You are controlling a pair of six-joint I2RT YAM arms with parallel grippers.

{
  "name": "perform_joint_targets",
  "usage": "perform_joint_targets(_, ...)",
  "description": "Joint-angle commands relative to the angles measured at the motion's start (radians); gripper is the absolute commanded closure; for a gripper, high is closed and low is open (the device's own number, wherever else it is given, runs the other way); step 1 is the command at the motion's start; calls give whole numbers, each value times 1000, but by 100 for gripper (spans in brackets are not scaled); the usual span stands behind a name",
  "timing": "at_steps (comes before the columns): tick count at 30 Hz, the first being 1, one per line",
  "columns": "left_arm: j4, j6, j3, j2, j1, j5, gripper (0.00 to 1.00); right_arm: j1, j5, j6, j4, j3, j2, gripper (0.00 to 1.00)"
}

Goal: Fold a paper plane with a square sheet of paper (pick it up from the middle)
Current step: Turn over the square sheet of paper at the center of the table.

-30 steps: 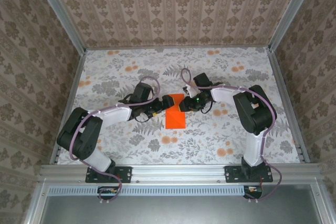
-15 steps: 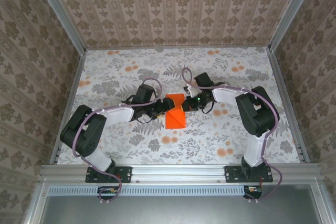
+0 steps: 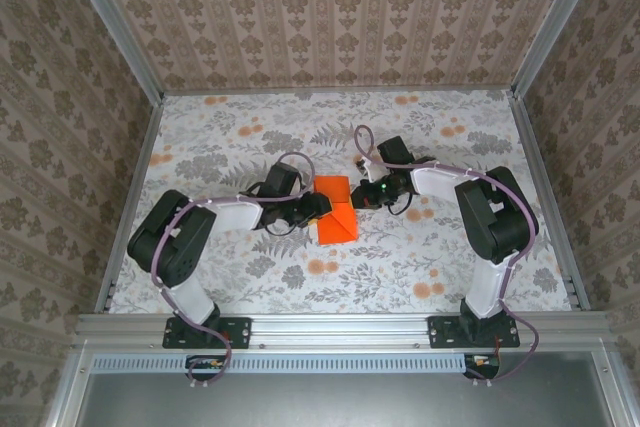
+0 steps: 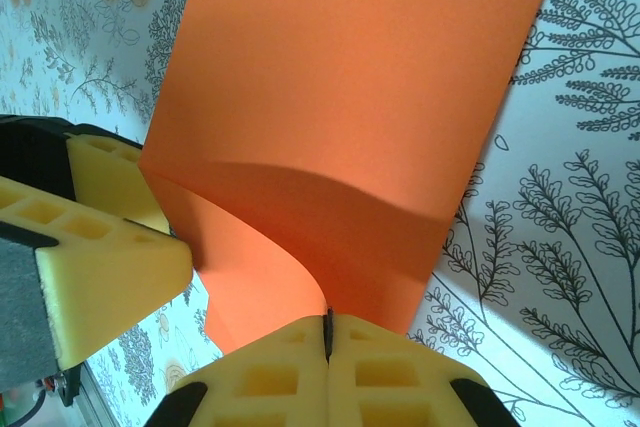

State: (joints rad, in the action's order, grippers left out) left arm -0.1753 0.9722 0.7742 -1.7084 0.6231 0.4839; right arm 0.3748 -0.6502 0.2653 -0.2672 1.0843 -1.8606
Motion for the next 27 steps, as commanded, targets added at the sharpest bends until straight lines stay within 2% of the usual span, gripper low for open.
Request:
perform_joint_targets(1,-44,-12,30,-19,6,28,60,-7,9,13,10,-12,18,96)
perform_joint_targets(5,-68,-22,47,-42,6,41,68,-9,-1,20,14,-14,15,95)
perform_joint_targets(8,-65,-29,69,-65,4,48,78,-14,-14,29,19,-19,29,91)
perform_joint_targets(12,-52,-37,92,-88,4,44,84,-30,-12,79,31,-44,98,71)
perform_joint_targets(15,-24,-62,110,-91,4,37,90,-48,77,113,0,-60,174,54)
perform_joint_targets(17,17,-92,125,-84,4,28,92,-61,151,127,-35,-67,226,48)
perform_joint_targets(22,220,-212,190,-14,4,-27,95,-100,365,165,-80,-101,374,36)
perform_joint_targets(27,646,-404,350,78,10,-191,95,-156,428,207,-91,-127,514,27)
